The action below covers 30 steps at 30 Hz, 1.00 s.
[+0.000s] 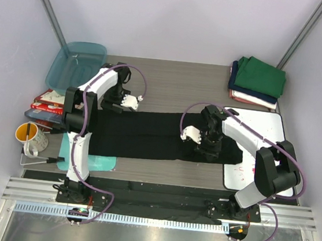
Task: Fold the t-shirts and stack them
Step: Fold the other side of the tshirt into a rectangle
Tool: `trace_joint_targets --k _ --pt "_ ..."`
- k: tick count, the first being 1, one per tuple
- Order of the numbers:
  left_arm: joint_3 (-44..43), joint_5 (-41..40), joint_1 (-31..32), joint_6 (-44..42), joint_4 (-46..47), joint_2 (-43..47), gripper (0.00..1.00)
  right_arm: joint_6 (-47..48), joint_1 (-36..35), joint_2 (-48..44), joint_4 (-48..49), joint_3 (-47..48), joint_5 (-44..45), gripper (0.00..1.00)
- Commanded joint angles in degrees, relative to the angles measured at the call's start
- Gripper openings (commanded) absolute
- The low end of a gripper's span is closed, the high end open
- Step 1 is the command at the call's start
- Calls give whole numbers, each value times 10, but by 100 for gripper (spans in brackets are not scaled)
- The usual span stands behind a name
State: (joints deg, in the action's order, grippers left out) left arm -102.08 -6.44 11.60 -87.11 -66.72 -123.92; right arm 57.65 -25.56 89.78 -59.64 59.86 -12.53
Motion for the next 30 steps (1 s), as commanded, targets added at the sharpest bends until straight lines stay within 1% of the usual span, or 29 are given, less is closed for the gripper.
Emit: trace_joint_targets --k 1,2,3,5,11,17,20,30 --pt "-17 -2 -6 6 -16 0 73 -6 -3 -1 22 0 21 26" --pt "-17 -2 -6 6 -15 0 73 -7 -3 0 22 3 23 18" --pt "-17 -2 -6 7 -15 0 73 -8 -3 -1 21 5 27 8" --pt "-18 1 -6 6 -14 0 73 -9 -3 -4 22 14 32 1" --pt "-22 1 -6 6 -12 -3 73 17 -3 -6 -34 47 35 1" --pt "-27 2 -10 3 -14 -4 73 40 -3 15 -154 87 31 1" --pt "-29 4 -11 2 -17 -5 73 50 -2 17 -186 82 37 1" --pt "-31 6 -17 -1 -25 -4 73 60 -2 5 -234 53 67 1"
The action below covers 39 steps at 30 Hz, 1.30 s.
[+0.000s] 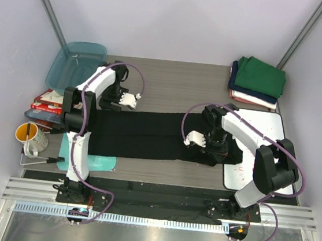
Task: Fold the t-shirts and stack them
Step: Fold the other side of the tshirt into a rectangle
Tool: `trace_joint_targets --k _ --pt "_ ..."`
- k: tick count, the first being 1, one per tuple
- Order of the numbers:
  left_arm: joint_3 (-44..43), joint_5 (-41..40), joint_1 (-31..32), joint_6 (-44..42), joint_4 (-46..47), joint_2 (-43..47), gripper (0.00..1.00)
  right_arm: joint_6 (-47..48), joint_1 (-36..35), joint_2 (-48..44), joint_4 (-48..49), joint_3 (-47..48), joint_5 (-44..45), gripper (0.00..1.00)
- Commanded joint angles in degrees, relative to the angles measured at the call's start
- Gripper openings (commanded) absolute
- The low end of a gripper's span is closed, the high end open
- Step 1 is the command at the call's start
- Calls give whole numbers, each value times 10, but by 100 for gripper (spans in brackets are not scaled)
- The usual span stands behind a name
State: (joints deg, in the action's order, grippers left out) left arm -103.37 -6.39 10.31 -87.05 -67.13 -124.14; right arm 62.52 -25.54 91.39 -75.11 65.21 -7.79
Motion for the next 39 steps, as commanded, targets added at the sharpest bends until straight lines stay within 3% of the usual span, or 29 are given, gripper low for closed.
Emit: trace_joint_targets --k 1,4,7,11,13,20,24,27,36,39 --pt "-19 7 -4 -1 -20 -3 73 12 -1 -11 -85 -2 23 1" --pt "-19 9 -5 -2 -20 -2 73 14 -1 -16 -94 -3 30 7" --pt "-24 10 -4 -3 -23 -4 74 12 -1 -9 -104 9 39 35" --pt "-24 13 -5 0 -20 -1 76 1 21 10 -98 67 23 47" --pt "-26 23 -5 10 -16 -1 78 -17 38 48 -93 145 -3 50" --pt "-58 80 -8 58 -26 -14 82 -72 141 223 -86 416 -120 52" --pt "-84 81 -8 59 -35 -35 83 -73 181 340 -105 585 -112 52" --pt "-114 79 -11 59 -56 -55 83 -56 194 398 -113 655 -91 51" --pt "-99 85 -13 64 -42 -57 83 -22 179 412 -112 669 -79 50" --pt "-102 88 -13 57 -45 -52 83 7 157 351 -113 577 -78 48"
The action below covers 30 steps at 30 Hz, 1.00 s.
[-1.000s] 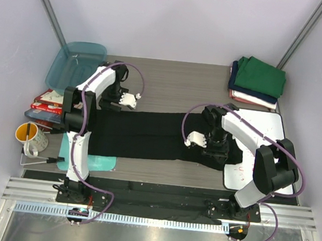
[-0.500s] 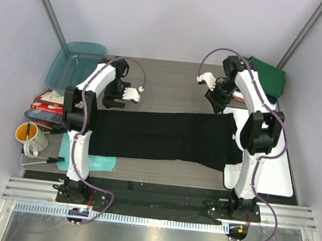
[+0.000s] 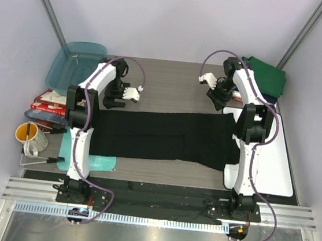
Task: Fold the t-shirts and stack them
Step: Fold the other side of the tshirt into a rectangle, then rotate the tshirt 70 degrees
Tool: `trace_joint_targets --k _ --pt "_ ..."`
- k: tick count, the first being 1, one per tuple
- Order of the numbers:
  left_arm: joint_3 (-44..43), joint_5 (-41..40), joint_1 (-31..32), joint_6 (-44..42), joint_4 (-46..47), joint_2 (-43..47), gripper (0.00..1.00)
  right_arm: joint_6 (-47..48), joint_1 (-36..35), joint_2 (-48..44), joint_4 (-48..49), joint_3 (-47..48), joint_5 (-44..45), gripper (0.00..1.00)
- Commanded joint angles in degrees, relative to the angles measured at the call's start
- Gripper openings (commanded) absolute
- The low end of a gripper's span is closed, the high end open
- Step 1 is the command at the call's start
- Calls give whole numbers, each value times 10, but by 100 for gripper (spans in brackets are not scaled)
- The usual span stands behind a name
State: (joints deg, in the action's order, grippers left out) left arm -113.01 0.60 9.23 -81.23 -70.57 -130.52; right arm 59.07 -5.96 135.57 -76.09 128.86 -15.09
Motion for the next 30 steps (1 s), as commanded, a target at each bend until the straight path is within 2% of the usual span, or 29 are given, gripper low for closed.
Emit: trace_joint_targets --k 1,4,7,14,18,21,22,24,25,30 --pt "-12 19 -3 -4 -21 13 82 61 -52 -106 -103 -121 1 47" --pt "-27 37 -2 -17 -61 21 81 63 -68 -131 -102 -187 15 45" --pt "-20 49 8 -35 -93 34 79 54 -68 -129 -103 -203 10 44" --pt "77 34 38 -79 -102 71 76 45 -71 -97 -103 -204 27 44" --pt "93 47 41 -82 -106 78 72 37 -71 -70 -103 -195 31 44" --pt "99 50 43 -76 -108 75 57 28 -70 -46 -102 -179 24 42" --pt "110 48 45 -75 -104 75 29 20 -71 -39 -100 -166 23 38" --pt "118 48 45 -71 -100 75 5 13 -71 -19 -101 -153 21 34" --pt "120 53 45 -67 -103 76 0 9 -71 -14 -101 -143 20 32" --pt "125 71 46 -53 -125 79 0 10 -71 -7 -98 -147 20 29"
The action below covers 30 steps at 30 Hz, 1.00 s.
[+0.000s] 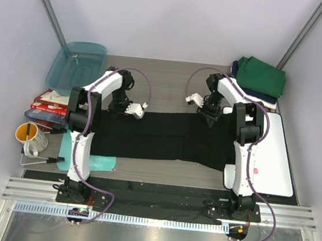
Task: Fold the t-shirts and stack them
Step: Rotate the tshirt 70 degrees
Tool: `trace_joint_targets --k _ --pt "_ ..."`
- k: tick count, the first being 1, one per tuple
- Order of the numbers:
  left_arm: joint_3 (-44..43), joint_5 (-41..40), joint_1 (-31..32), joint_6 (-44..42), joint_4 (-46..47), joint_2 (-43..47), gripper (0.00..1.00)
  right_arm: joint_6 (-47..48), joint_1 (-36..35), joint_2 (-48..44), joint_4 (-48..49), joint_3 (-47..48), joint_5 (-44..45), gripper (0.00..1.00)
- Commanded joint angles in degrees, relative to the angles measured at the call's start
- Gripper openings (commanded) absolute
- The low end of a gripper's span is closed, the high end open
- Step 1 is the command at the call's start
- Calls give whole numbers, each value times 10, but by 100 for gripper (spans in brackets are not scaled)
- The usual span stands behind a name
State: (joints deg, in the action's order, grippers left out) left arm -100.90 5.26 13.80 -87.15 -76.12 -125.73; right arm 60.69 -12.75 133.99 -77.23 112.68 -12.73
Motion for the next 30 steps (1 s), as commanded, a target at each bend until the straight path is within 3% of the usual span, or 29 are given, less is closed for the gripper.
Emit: trace_joint_targets --k 1,5,12,20,30 --pt "4 26 0 6 -73 31 0 -7 -2 11 -85 13 1 29" --pt "16 22 1 -3 -96 26 0 -29 -3 28 -39 15 14 28" --pt "79 -6 18 -16 -51 8 0 -67 -4 104 30 133 53 25" --pt "62 26 60 -14 -37 -8 0 -68 -26 178 195 242 125 20" --pt "55 71 135 -24 -40 -1 0 -101 -41 197 434 250 160 18"
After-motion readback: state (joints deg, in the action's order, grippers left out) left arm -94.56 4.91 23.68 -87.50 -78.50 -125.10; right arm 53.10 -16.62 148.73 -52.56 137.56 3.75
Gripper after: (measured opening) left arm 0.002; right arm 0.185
